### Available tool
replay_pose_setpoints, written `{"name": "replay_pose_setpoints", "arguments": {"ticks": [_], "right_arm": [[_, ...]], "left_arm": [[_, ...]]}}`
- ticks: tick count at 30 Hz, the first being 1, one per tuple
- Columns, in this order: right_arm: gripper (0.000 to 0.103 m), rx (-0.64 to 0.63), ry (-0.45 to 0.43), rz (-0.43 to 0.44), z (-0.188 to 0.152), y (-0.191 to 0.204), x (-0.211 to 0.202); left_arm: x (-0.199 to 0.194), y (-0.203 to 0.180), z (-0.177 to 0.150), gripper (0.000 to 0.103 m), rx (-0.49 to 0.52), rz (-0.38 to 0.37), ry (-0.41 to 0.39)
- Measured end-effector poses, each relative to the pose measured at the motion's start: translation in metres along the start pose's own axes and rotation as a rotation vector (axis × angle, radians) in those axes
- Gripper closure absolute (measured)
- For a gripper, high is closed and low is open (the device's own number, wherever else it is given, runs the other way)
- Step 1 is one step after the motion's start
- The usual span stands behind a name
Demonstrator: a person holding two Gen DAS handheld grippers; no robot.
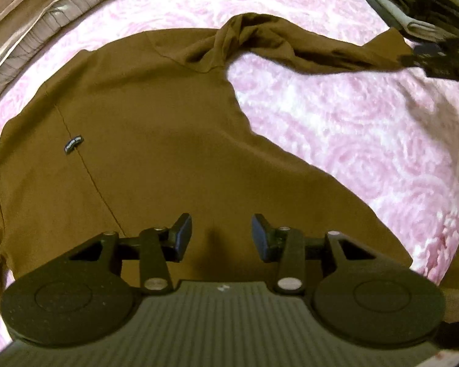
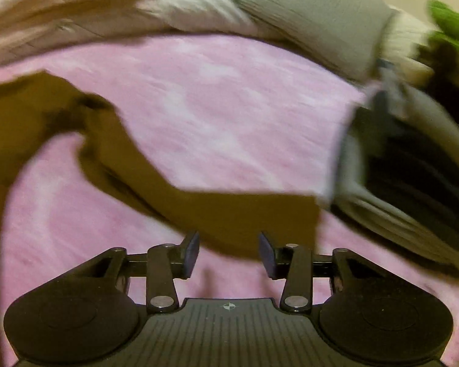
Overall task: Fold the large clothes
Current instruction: 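Grasp a sleeve cuff with the right tool and pull it straight outward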
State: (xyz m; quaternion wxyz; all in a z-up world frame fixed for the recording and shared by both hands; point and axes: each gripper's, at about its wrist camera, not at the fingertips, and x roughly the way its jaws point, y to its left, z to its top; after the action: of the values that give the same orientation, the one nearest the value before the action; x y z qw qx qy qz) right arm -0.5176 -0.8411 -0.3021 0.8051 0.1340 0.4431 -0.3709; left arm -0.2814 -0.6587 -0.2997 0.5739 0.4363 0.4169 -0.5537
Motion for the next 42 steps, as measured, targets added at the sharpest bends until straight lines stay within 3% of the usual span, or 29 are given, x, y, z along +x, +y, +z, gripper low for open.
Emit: {"name": "replay_pose_setpoints", "arguments": {"ticks": [4,7,9,10,11,14,17,19,21,22,24,26,28,34,37,39,40,41,42], "right_arm": [[0.055,-0.047,0.0,0.105,0.031,0.021,0.041],[0.057,-0.064,0.082,0.187,0.045,0.022,0.078],[0.091,-0.076,0.123,0.231,0.054,0.016,0.085],[0.101,-0.098,0.119,0.222,0.061,0.015,0.083],[0.101,-0.135,0.072,0.185,0.069,0.013,0.074],[0.102,-0.313,-0.198,0.005,0.079,0.018,0.023],[0.101,-0.438,-0.408,-0.089,0.056,0.029,-0.02],[0.101,-0.49,-0.392,-0.052,0.025,0.041,-0.027],[0.097,-0.499,-0.218,0.027,-0.009,0.05,-0.017],[0.091,-0.471,-0.133,0.051,-0.023,0.051,-0.011],[0.081,-0.366,-0.044,0.072,-0.041,0.045,-0.008],[0.063,-0.202,0.007,0.079,-0.047,0.03,-0.007],[0.056,-0.03,0.038,0.043,-0.049,0.007,-0.006],[0.055,0.386,0.033,-0.064,-0.031,-0.067,0.018],[0.055,0.498,0.017,-0.039,-0.02,-0.088,0.04],[0.058,0.527,0.046,-0.017,-0.014,-0.093,0.054],[0.088,0.511,0.048,-0.023,-0.008,-0.092,0.055],[0.103,0.483,0.059,-0.019,0.0,-0.091,0.054],[0.103,0.457,0.044,-0.039,0.006,-0.09,0.046]], "left_arm": [[0.0,0.002,-0.002,0.063,-0.01,0.006,-0.001],[0.0,0.005,-0.004,0.063,-0.018,0.013,0.006],[-0.001,0.008,-0.005,0.063,-0.025,0.021,0.008],[-0.002,0.01,-0.005,0.063,-0.032,0.025,0.007],[-0.004,0.012,-0.005,0.063,-0.038,0.027,0.005],[-0.007,0.017,-0.004,0.063,-0.056,0.035,-0.002],[-0.006,0.018,-0.002,0.063,-0.063,0.036,-0.005],[-0.005,0.016,0.001,0.063,-0.063,0.03,-0.007],[-0.005,0.013,0.004,0.063,-0.052,0.024,-0.011],[-0.005,0.011,0.005,0.063,-0.044,0.02,-0.013],[-0.004,0.007,0.008,0.062,-0.028,0.013,-0.014],[-0.003,0.002,0.01,0.062,-0.014,0.011,-0.014],[-0.001,-0.001,0.012,0.062,-0.001,0.005,-0.009],[0.007,-0.011,0.023,0.062,0.045,-0.003,-0.006],[0.013,-0.015,0.03,0.061,0.062,-0.007,-0.008],[0.017,-0.018,0.034,0.061,0.074,-0.007,-0.006],[0.018,-0.019,0.035,0.061,0.079,-0.008,-0.003],[0.018,-0.019,0.037,0.061,0.08,-0.009,-0.002],[0.018,-0.019,0.038,0.061,0.08,-0.01,-0.002]]}}
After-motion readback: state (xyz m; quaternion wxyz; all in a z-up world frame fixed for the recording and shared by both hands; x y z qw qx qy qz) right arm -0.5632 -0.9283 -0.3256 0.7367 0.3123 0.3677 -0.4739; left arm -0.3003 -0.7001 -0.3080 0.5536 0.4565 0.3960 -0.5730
